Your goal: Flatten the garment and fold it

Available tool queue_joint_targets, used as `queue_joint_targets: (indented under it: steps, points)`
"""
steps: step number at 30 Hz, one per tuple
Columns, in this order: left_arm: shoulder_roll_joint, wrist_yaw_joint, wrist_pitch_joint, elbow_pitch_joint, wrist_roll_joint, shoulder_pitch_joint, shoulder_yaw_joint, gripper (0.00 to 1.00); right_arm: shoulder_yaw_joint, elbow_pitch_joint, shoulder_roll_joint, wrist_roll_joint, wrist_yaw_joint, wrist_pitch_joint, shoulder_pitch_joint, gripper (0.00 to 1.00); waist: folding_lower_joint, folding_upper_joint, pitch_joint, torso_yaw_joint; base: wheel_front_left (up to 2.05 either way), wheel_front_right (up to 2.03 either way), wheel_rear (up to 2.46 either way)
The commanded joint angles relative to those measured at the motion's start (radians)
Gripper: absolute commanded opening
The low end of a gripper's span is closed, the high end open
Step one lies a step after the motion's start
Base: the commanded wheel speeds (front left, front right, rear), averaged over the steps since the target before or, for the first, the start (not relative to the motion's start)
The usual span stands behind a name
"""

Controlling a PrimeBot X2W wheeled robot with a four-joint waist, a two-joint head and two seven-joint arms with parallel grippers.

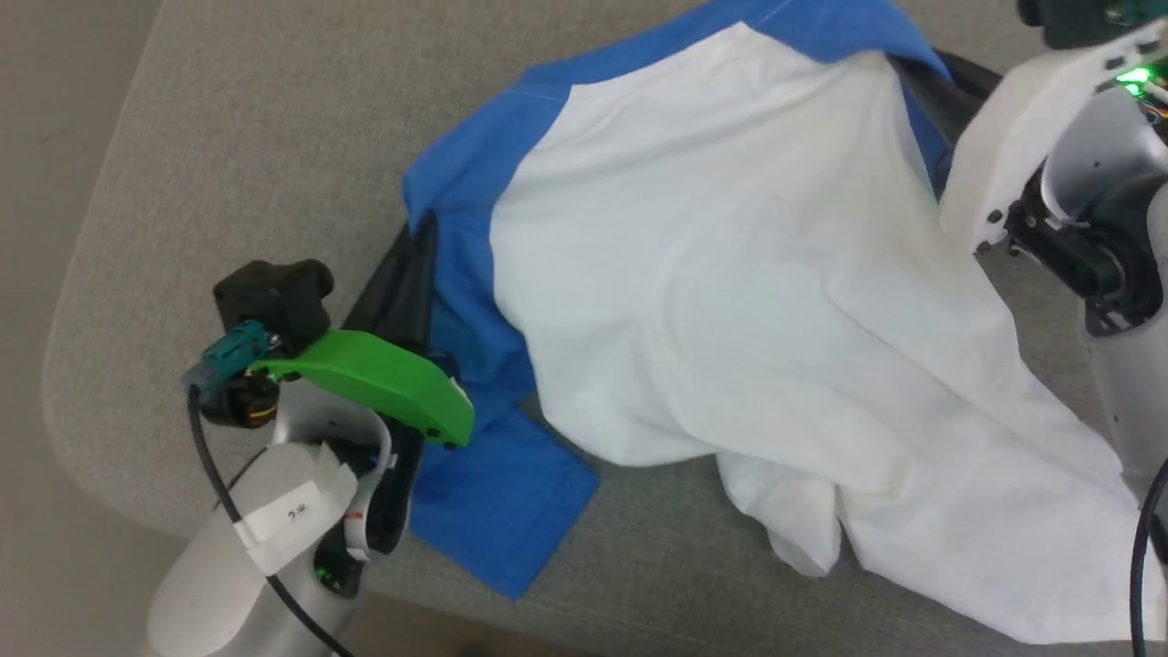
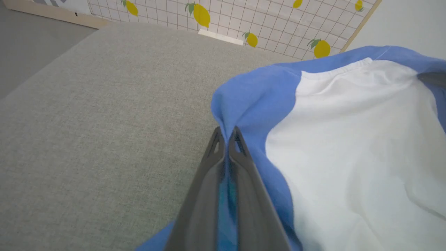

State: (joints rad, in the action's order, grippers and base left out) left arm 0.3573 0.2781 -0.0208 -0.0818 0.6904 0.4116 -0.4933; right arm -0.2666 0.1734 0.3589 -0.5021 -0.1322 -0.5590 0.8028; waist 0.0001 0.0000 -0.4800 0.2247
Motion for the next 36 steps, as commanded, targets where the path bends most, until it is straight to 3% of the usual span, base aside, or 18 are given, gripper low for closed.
queue_joint_targets:
  steps: [1,10,20,26,36]
  points:
    - [0.015,0.004,-0.011,-0.010,-0.022,0.019,0.007,0.00,0.031,-0.019,-0.019,0.005,0.002,0.033,-0.027,0.00,-0.0001,0.0000,0.076,-0.061,0.00,0.00,0.00]
    - [0.029,-0.014,-0.026,-0.021,-0.058,0.139,0.022,0.00,0.145,-0.125,-0.120,0.053,0.002,0.163,-0.084,0.00,-0.0001,0.0000,0.187,-0.141,0.00,0.00,0.00]
    - [0.061,-0.060,0.062,0.057,-0.115,0.414,0.015,0.00,0.157,-0.128,-0.164,0.102,0.002,0.185,0.050,0.00,-0.0001,0.0000,0.243,-0.196,0.00,0.00,0.00]
    - [0.078,-0.086,0.129,0.122,-0.137,0.578,0.016,0.00,0.147,-0.082,-0.165,0.133,0.002,0.163,0.169,0.00,-0.0001,0.0000,0.259,-0.216,0.00,0.00,0.00]
    - [0.077,-0.107,0.254,0.297,-0.107,0.762,0.027,0.00,0.133,0.106,-0.227,0.217,0.002,0.129,0.347,0.00,-0.0001,0.0000,0.294,-0.272,0.00,0.00,0.00]
